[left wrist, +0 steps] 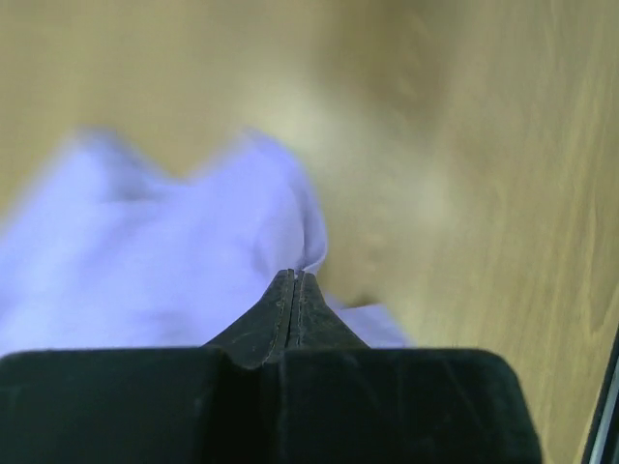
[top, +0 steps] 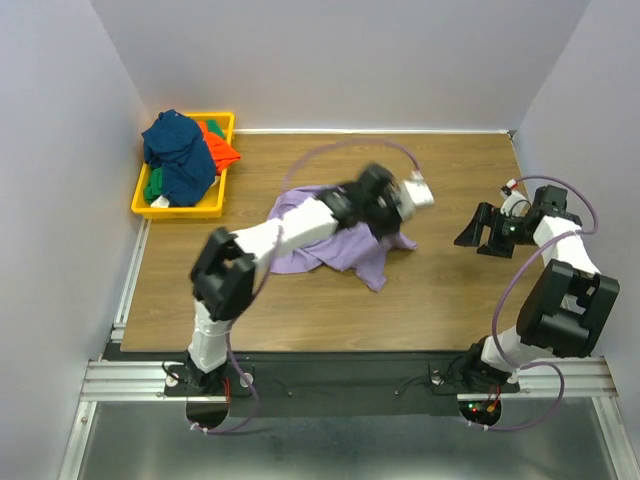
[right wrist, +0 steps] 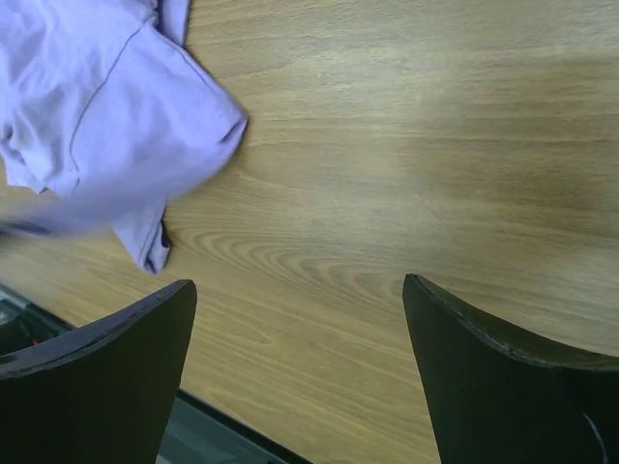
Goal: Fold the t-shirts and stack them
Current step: Flatten the tshirt out
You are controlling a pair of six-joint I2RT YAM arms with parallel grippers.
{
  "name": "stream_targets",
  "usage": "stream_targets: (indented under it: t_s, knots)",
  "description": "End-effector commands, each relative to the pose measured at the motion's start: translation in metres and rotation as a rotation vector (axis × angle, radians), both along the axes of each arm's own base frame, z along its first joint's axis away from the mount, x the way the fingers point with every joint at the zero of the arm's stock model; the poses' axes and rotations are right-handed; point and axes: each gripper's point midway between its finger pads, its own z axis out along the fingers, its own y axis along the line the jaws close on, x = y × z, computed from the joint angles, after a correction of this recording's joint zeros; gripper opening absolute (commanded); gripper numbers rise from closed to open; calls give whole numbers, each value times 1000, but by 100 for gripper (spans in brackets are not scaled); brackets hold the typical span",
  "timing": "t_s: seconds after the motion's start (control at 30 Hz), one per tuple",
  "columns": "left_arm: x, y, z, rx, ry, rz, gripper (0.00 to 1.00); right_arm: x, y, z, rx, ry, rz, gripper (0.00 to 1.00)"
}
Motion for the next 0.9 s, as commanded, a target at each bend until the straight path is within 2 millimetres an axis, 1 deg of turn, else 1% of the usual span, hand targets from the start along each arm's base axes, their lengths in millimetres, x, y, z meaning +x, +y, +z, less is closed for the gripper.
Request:
stream_targets:
  t_s: [0.0, 0.03, 0.07, 0.1, 0.17, 0.2, 0.27, 0.3, 0.33, 0.37, 0.4, 0.47, 0.5, 0.53, 0.57, 0.6, 0.63, 0.67, 0.7, 0.73, 0.77, 0.83, 0.87]
  knots:
    - [58, 53, 171, -313, -118, 146, 0, 10, 5, 13, 57, -58, 35, 92]
    - [65, 65, 179, -326, -127, 165, 0, 11, 6, 12, 65, -59, 39, 91]
    - [71, 81, 194, -350, -147, 183, 0, 12, 8, 12, 84, -59, 42, 91]
    - [85, 106, 205, -367, -175, 223, 0, 14, 8, 10, 96, -57, 46, 90]
    - [102, 134, 214, -375, -209, 278, 0, 17, 12, 9, 123, -56, 54, 89]
    - [119, 159, 218, -378, -232, 335, 0, 18, 14, 7, 130, -57, 63, 88]
    - [128, 185, 223, -383, -244, 385, 0, 21, 20, 2, 151, -47, 80, 88]
    - [136, 199, 225, -383, -254, 419, 0, 22, 30, -1, 160, -40, 107, 88]
    - [149, 221, 223, -379, -259, 470, 0, 23, 36, -3, 167, -35, 124, 87]
    - [153, 233, 226, -382, -264, 493, 0, 24, 44, -9, 180, -17, 136, 84]
    - [162, 251, 227, -381, -272, 536, 0, 23, 61, -14, 179, -2, 188, 82]
    - [170, 268, 227, -378, -275, 576, 0, 23, 81, -21, 173, 18, 242, 80]
    - [173, 273, 226, -383, -270, 593, 0, 23, 100, -29, 156, 28, 300, 79]
    - [180, 288, 229, -386, -279, 626, 0, 23, 109, -33, 147, 33, 322, 79]
    - [183, 294, 228, -387, -276, 641, 0, 23, 116, -37, 127, 36, 343, 79]
    - [187, 301, 228, -392, -271, 664, 0, 21, 134, -39, 117, 32, 400, 79]
    - [190, 307, 233, -398, -279, 678, 0, 21, 138, -45, 108, 38, 421, 79]
    - [197, 322, 233, -397, -284, 711, 0, 19, 146, -49, 91, 45, 447, 79]
    - [200, 327, 235, -400, -286, 723, 0, 17, 157, -52, 80, 43, 483, 79]
    - [204, 333, 239, -404, -295, 732, 0, 16, 161, -57, 75, 55, 492, 79]
    - [207, 344, 241, -404, -303, 754, 0, 17, 163, -60, 73, 58, 500, 79]
    - [210, 354, 247, -403, -320, 771, 0, 15, 170, -64, 77, 74, 518, 79]
    - [213, 364, 247, -398, -328, 792, 0, 14, 171, -66, 78, 78, 520, 77]
